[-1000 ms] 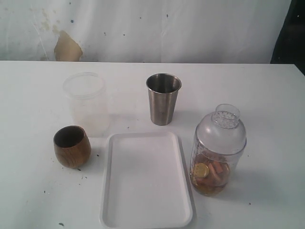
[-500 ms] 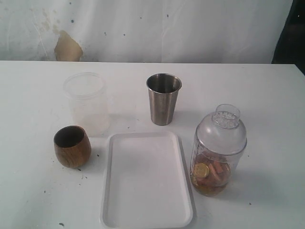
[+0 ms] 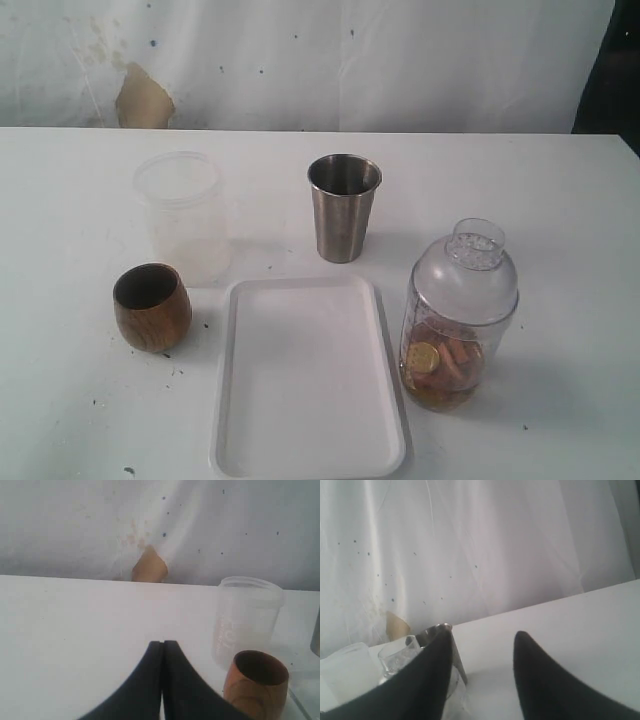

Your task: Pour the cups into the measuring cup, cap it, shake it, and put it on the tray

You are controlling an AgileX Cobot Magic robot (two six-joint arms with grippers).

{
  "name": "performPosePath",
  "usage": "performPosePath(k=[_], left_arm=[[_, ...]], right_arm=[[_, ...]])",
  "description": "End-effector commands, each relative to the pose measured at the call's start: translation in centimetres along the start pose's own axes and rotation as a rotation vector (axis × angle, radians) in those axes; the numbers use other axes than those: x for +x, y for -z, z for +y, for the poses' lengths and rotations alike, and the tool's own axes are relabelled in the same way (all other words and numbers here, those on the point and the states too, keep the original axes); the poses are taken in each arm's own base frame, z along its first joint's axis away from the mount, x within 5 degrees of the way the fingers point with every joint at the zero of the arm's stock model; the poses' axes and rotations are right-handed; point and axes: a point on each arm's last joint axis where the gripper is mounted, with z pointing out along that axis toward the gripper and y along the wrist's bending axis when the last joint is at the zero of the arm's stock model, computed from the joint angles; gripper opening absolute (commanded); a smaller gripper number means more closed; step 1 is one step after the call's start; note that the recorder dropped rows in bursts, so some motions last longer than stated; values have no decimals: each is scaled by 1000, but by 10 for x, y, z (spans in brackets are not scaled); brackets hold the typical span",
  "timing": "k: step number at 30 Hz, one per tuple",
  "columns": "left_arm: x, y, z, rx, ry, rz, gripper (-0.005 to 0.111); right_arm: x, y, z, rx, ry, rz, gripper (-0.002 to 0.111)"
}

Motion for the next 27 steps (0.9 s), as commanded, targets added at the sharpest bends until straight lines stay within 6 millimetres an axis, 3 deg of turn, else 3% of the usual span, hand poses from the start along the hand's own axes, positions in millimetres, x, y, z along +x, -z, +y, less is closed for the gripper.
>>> performPosePath(k=[1,6,12,20,27], left_arm=[[1,0,0,3,-7,-1,0],[1,0,0,3,-7,-5,0],[0,0,0,3,-7,-17,0],[0,0,0,3,-7,-19,0],[0,0,0,3,-7,-19,0]], right_arm=[[3,-10,0,3,14,43,53],[8,-29,7,-77,98,101,57],[30,-49,28,-346,364,219,68],[54,-66,26,-357,319,368,90],[67,-75,23,-344,322,417,93]])
